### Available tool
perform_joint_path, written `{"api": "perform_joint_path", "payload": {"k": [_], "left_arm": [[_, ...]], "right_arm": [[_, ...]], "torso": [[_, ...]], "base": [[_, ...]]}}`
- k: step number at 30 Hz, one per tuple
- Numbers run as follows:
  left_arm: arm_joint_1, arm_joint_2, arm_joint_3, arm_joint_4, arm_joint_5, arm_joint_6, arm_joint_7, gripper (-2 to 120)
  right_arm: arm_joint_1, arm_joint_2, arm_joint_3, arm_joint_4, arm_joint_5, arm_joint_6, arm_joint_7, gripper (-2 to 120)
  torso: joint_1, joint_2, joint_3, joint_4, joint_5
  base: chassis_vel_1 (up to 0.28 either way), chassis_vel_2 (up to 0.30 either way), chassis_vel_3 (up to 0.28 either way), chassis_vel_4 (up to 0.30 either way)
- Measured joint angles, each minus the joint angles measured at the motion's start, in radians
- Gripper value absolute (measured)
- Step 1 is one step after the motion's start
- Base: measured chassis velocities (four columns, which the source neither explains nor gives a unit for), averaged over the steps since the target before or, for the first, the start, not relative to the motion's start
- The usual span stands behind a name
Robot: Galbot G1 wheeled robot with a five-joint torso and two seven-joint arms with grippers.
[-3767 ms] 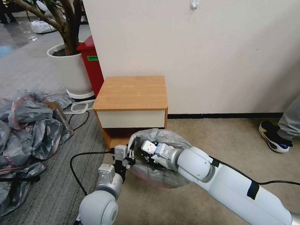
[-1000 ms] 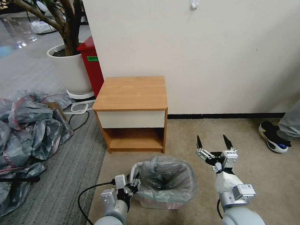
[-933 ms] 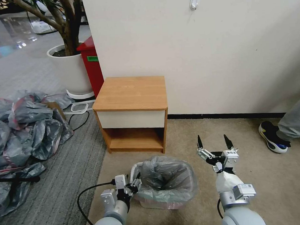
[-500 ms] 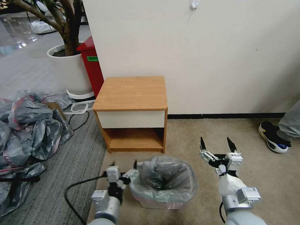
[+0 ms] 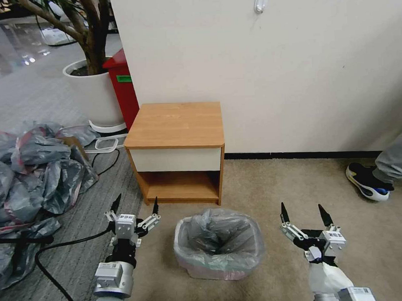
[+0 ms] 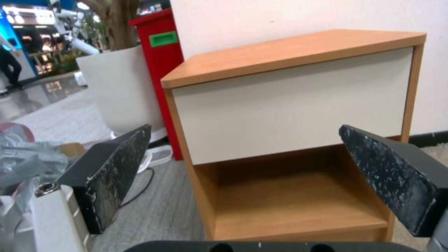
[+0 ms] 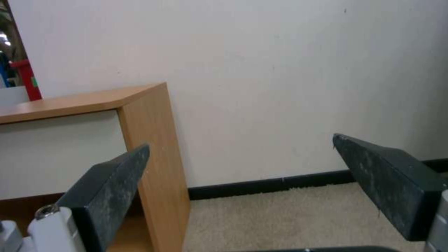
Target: Pick up the garbage bag from the table and place it over the trash can.
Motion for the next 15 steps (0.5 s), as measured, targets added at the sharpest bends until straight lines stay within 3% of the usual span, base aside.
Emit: {"api": "perform_joint_path", "payload": {"k": [15], "left_arm": [[-0.002, 0.000, 0.002, 0.001, -0.006, 0.004, -0.001, 100]], "right_arm": [[0.003, 0.000, -0.001, 0.000, -0.001, -0.002, 0.000, 100]], "torso": [[0.000, 0.000, 0.000, 0.0000, 0.0001]], "base": [[0.000, 0.000, 0.000, 0.000]]}}
